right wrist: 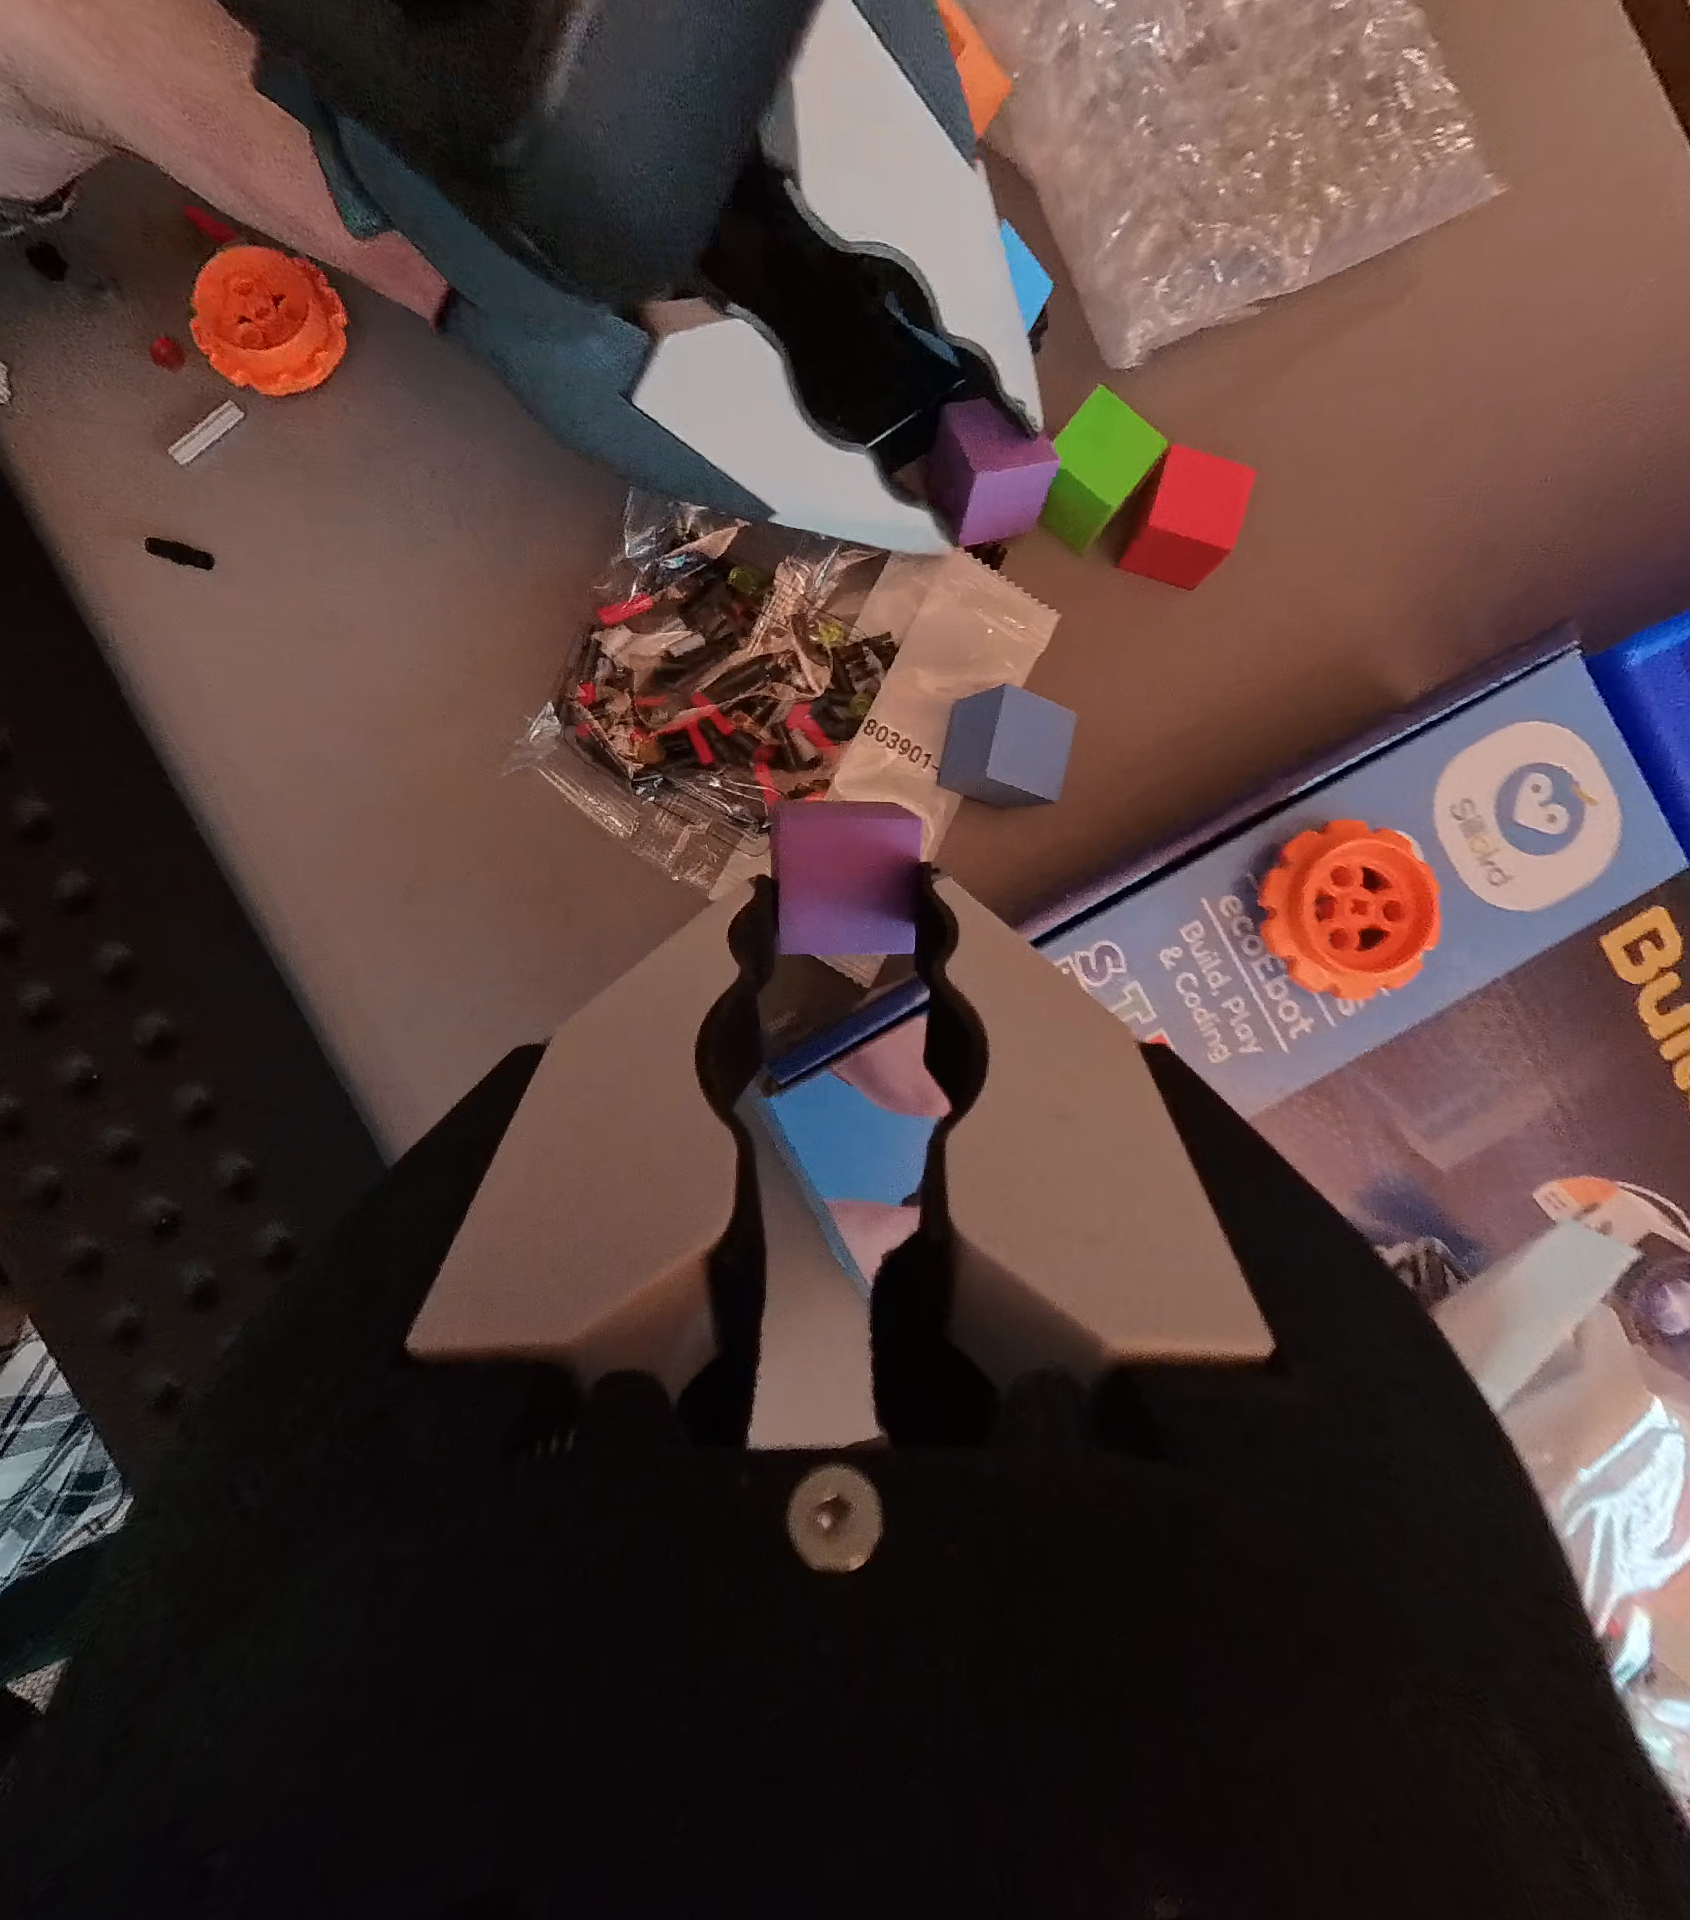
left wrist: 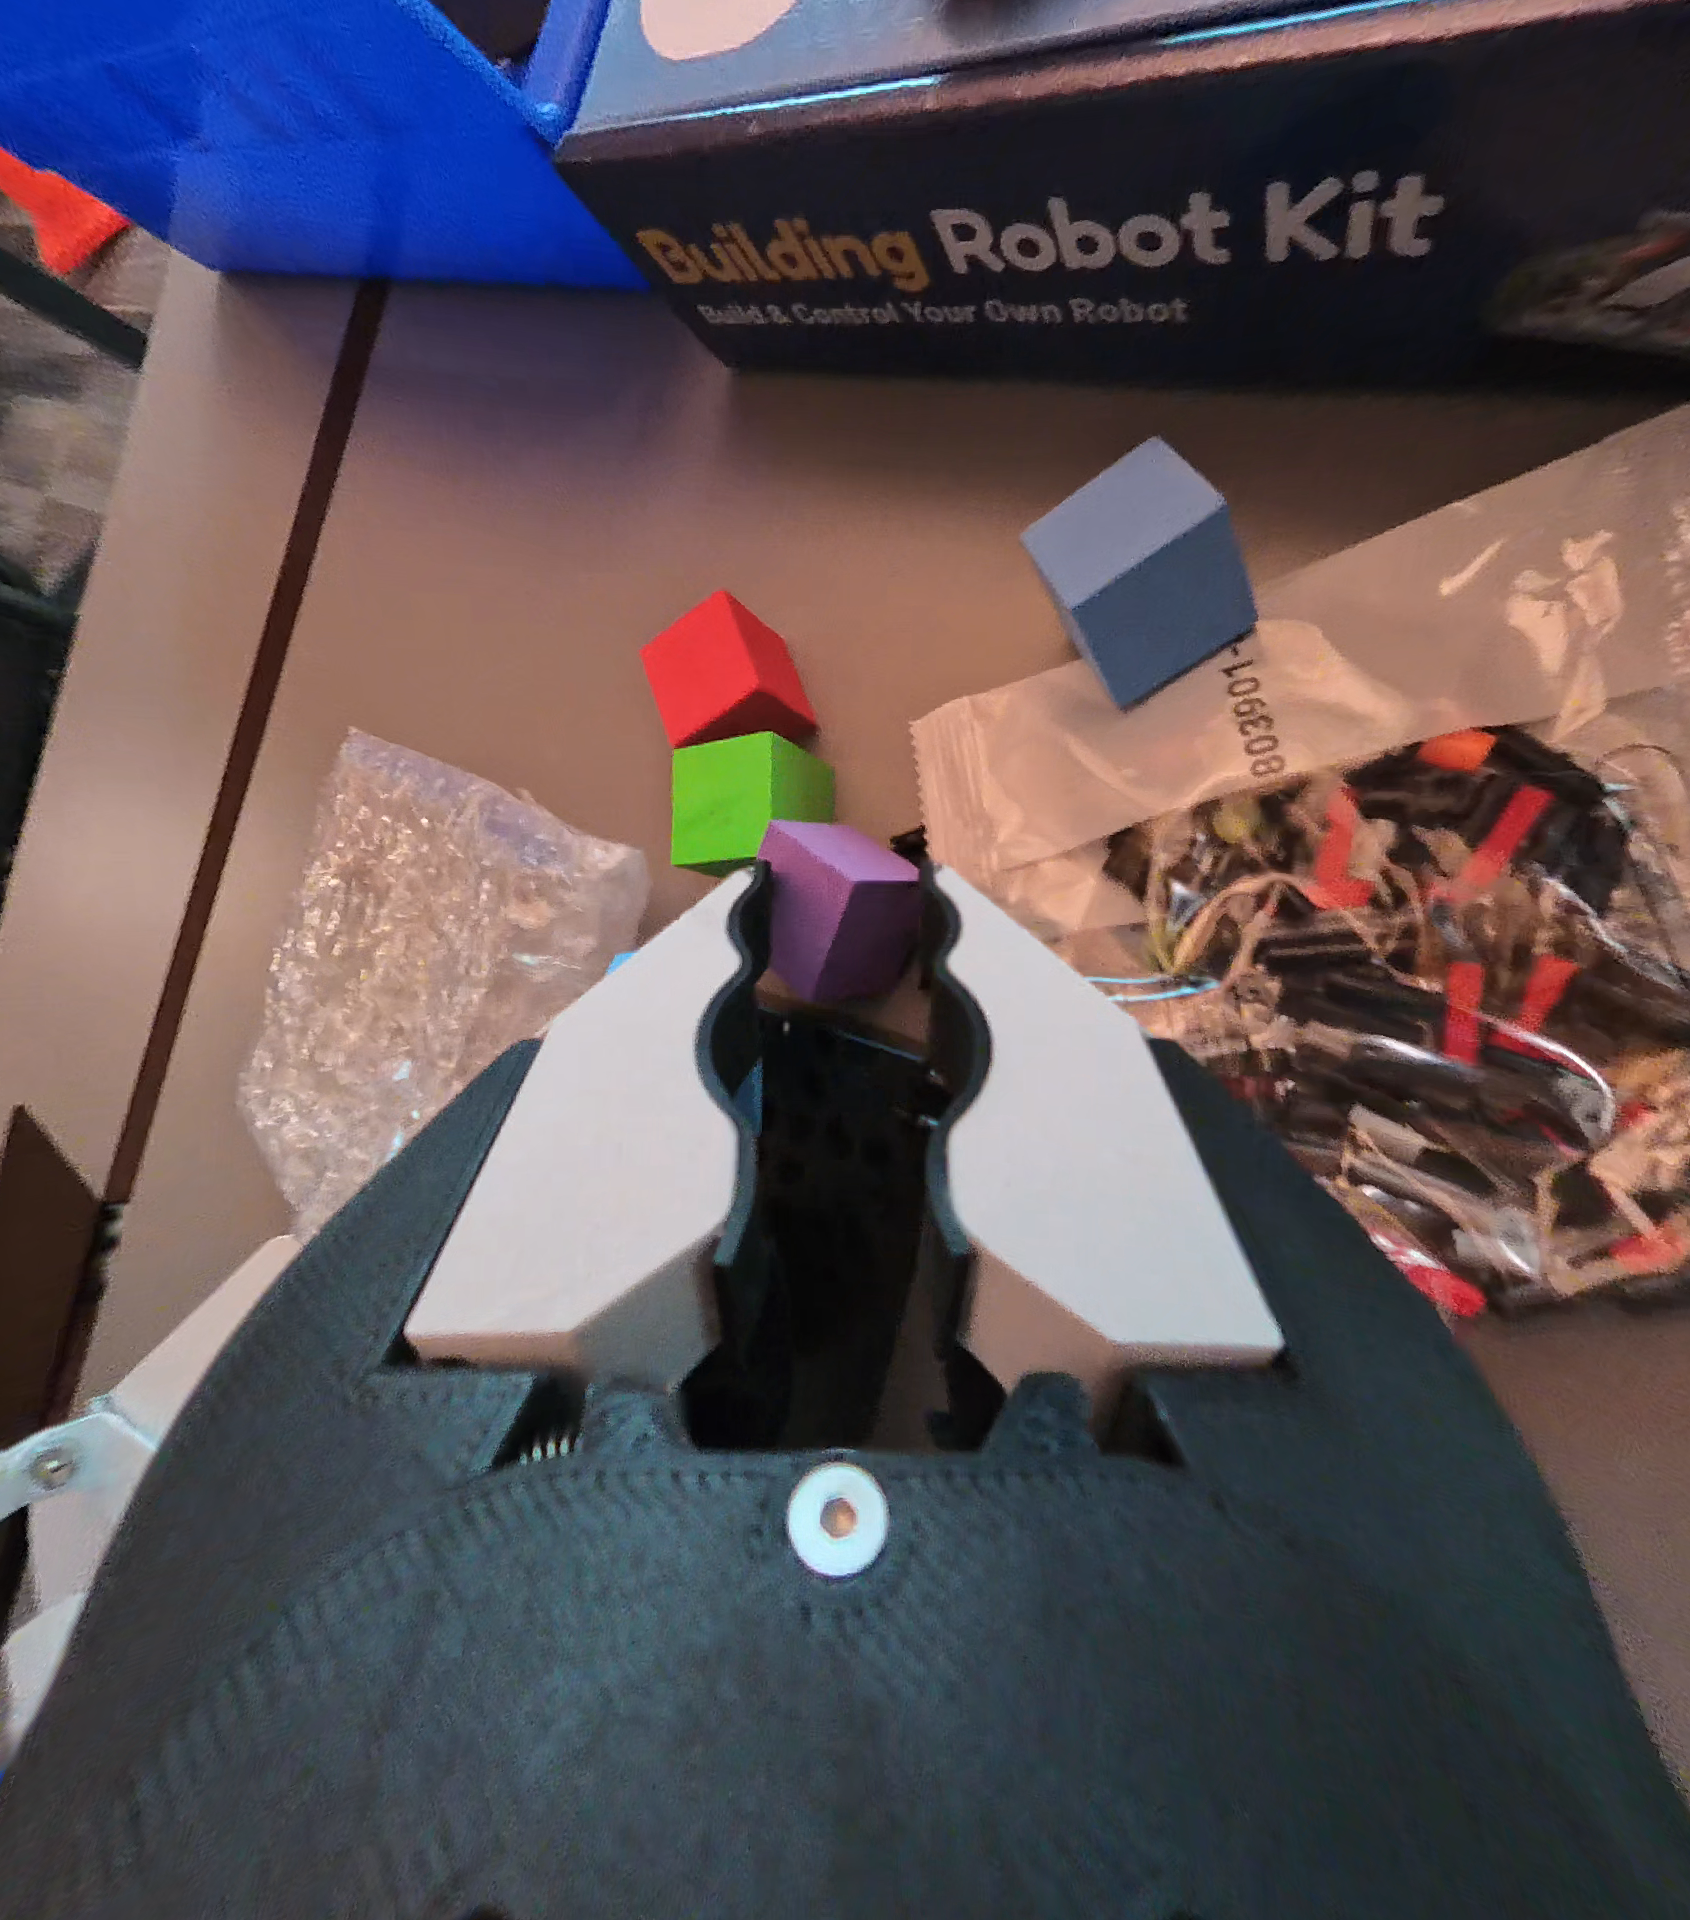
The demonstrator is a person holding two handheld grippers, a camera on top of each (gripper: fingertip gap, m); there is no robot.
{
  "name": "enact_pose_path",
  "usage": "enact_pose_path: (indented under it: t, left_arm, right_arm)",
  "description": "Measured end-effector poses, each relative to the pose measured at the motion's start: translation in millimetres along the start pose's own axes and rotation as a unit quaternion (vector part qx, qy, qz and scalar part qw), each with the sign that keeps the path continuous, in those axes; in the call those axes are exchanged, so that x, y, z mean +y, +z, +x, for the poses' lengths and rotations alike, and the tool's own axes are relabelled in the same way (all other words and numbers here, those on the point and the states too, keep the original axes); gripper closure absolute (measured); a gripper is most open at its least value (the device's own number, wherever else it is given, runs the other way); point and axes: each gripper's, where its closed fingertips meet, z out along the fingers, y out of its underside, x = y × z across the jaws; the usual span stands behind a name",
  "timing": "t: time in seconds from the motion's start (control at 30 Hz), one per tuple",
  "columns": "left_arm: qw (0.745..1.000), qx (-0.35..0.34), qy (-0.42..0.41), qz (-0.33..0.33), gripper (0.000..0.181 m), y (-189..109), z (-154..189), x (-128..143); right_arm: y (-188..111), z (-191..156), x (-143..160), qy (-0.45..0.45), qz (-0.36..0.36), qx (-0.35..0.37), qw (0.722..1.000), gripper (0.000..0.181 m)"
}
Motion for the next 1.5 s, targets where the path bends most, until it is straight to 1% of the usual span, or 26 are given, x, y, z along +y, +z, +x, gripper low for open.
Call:
enact_pose_path:
  t: [0.13, 0.27, 0.4, 0.5, 0.63, 0.73, 0.83, 0.97, 1.13, 1.2, 1.3, 1.37, 1.43, 1.5]
  left_arm:
    - [1.0, -0.02, 0.022, -0.003, 0.157, 3, 0, -1]
    - [1.0, -0.012, 0.012, 0.007, 0.158, -7, -3, -2]
    - [0.999, 0.0, 0.002, 0.032, 0.159, -34, -11, -4]
    - [0.998, 0.02, -0.003, 0.053, 0.159, -63, -16, -2]
    - [0.998, 0.018, -0.017, 0.061, 0.159, -95, -27, 13]
    - [0.998, -0.002, -0.032, 0.055, 0.159, -107, -37, 33]
    - [0.996, -0.01, -0.052, 0.065, 0.159, -110, -42, 46]
    - [0.995, -0.015, -0.06, 0.075, 0.159, -109, -45, 50]
    - [0.994, -0.021, -0.067, 0.081, 0.159, -108, -51, 50]
    - [0.994, -0.025, -0.072, 0.08, 0.159, -108, -54, 53]
    - [0.992, -0.024, -0.092, 0.086, 0.159, -108, -59, 58]
    - [0.991, -0.029, -0.103, 0.085, 0.159, -107, -65, 63]
    - [0.991, -0.04, -0.104, 0.079, 0.159, -108, -70, 69]
    - [0.99, -0.045, -0.108, 0.082, 0.159, -111, -74, 70]
  right_arm:
    - [4, -5, -2, -0.005, 0.008, -0.006, 1.0, 0.156]
    - [3, -8, -1, -0.007, 0.016, -0.009, 1.0, 0.156]
    - [1, -16, -3, -0.013, 0.026, -0.017, 0.999, 0.156]
    - [8, -34, -7, -0.028, 0.026, -0.036, 0.999, 0.156]
    - [30, -69, -16, -0.068, 0.007, -0.071, 0.995, 0.156]
    - [49, -91, -21, -0.094, -0.01, -0.088, 0.992, 0.156]
    - [68, -109, -21, -0.115, -0.031, -0.104, 0.987, 0.155]
    - [91, -122, -17, -0.137, -0.078, -0.113, 0.981, 0.152]
    - [96, -146, -59, -0.155, -0.036, -0.136, 0.978, 0.147]
    - [107, -153, -76, -0.167, -0.022, -0.135, 0.976, 0.143]
    - [127, -164, -99, -0.166, 0.003, -0.152, 0.974, 0.145]
    - [139, -170, -106, -0.161, 0.012, -0.167, 0.973, 0.15]
    - [148, -174, -104, -0.165, -0.001, -0.177, 0.97, 0.161]
    - [151, -173, -103, -0.164, -0.004, -0.175, 0.971, 0.161]
